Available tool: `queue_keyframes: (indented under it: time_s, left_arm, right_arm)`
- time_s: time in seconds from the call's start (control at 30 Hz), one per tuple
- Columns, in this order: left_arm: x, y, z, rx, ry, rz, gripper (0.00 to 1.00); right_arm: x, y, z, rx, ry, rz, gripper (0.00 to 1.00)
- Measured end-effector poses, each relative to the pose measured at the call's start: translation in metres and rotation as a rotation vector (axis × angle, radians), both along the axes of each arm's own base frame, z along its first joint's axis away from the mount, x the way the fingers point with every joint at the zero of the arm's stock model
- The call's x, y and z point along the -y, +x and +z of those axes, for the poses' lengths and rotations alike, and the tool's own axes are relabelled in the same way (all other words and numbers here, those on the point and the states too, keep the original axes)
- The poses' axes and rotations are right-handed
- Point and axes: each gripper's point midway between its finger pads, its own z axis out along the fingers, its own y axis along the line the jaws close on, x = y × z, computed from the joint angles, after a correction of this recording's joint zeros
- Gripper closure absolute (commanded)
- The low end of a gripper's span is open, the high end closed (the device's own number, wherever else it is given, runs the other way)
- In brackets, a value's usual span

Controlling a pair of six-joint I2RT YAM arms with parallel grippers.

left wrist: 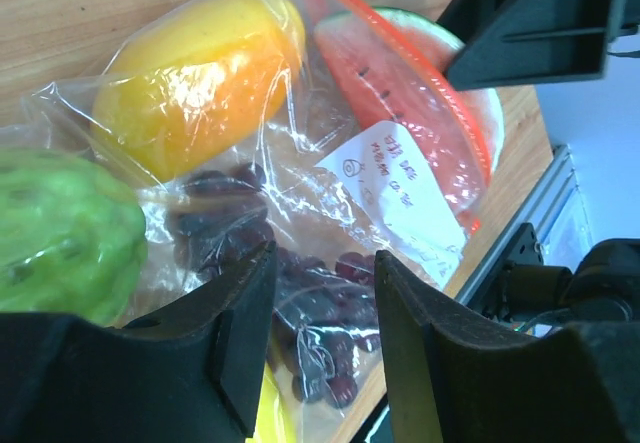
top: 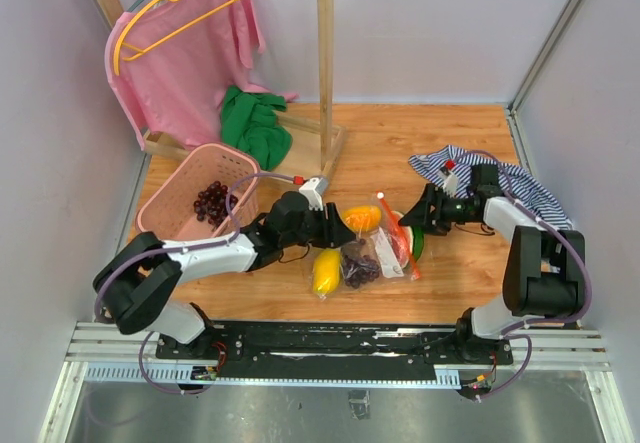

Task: Open the zip-top bag and remove the fake food
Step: Pick up the fake fruit from the zipper food storage bag.

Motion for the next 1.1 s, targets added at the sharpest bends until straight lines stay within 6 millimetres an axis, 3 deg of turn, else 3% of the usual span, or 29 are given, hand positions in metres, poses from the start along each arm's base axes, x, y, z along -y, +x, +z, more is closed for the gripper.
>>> queue_keyframes:
  time_s: [0.17, 0.27, 0.43, 0.67, 0.77, 0.93, 1.1]
  left_arm:
    - [-0.015, -0.008, 0.025, 0.057, -0.030, 0.014, 0.51]
    - [-0.023, -0.013, 0.047, 0.107, -0.068, 0.018, 0.46]
    - [-0.037, -0.026, 0.080, 0.186, -0.154, 0.022, 0.34]
    - [-0.057, -0.046, 0.097, 0.233, -0.276, 0.037, 0.13]
    - [-0.064, -0.054, 0.108, 0.252, -0.354, 0.046, 0.01]
    - [-0.072, -0.063, 0.127, 0.276, -0.503, 0.061, 0.01]
    - [-0.066, -0.064, 0.140, 0.265, -0.589, 0.044, 0.01]
  right_arm:
    - [0.016, 0.012, 0.003, 0.038, 0.009, -0.050, 0.90]
    - [0.025, 0.019, 0.009, 0.083, 0.012, -0.079, 0.95]
    - [0.038, 0.028, 0.030, 0.193, 0.008, -0.112, 0.96]
    - [0.055, 0.035, 0.061, 0.335, 0.013, -0.169, 0.97]
    - [0.058, 0.035, 0.078, 0.395, 0.025, -0.182, 0.97]
    - [0.052, 0.033, 0.110, 0.481, 0.068, -0.176, 0.97]
    - [0.046, 0.033, 0.152, 0.525, 0.141, -0.172, 0.97]
